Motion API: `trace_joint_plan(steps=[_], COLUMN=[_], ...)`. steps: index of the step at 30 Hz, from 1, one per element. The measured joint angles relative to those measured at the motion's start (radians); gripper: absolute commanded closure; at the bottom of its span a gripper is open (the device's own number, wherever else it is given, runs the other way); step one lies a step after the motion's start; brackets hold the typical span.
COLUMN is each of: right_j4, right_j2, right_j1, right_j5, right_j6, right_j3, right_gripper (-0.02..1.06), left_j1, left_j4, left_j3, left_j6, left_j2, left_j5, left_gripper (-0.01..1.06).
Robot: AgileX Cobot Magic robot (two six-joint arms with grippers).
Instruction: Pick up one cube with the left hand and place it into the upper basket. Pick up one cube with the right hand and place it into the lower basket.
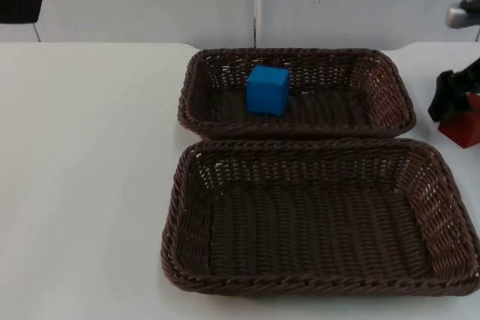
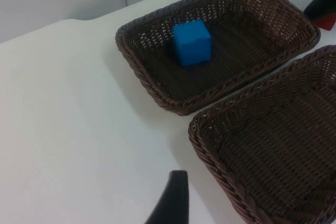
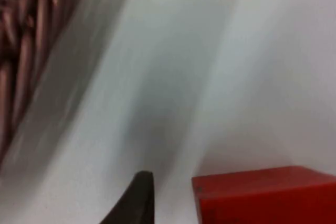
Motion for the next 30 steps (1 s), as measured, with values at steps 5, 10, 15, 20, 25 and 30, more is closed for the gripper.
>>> trace_joint_plan(steps=[5,10,15,20,25,30], right_j4=[0.0,0.0,0.004,0.004,0.006,0.006], right_j2=[0.026,0.026,0.026,-0.015,-0.094,-0.179], right_j1=[0.0,0.0,0.0,0.0,0.0,0.0], right_j5=[-0.002,-0.002,0.004,0.026,0.057,0.095], right_j6=[0.0,0.0,0.0,0.0,0.0,0.002], right_j3=[0.0,0.0,0.0,0.0,0.0,0.0], right_gripper=[0.03,0.24,0.69,1.04,1.05,1.05], left_j1=[0.0,0.0,0.0,0.0,0.0,0.0], left_j4=[0.0,0.0,0.0,0.0,0.0,0.0], left_j3=[0.0,0.0,0.0,0.0,0.0,0.0], left_j6=[0.0,0.0,0.0,0.0,0.0,0.0], left_j2=[0.0,0.0,0.0,0.0,0.0,0.0], left_j5=[-0.002,-0.002,-0.002,-0.002,-0.002,-0.002], left_gripper=[0.25,0.25,0.25,0.25,0.25,0.25])
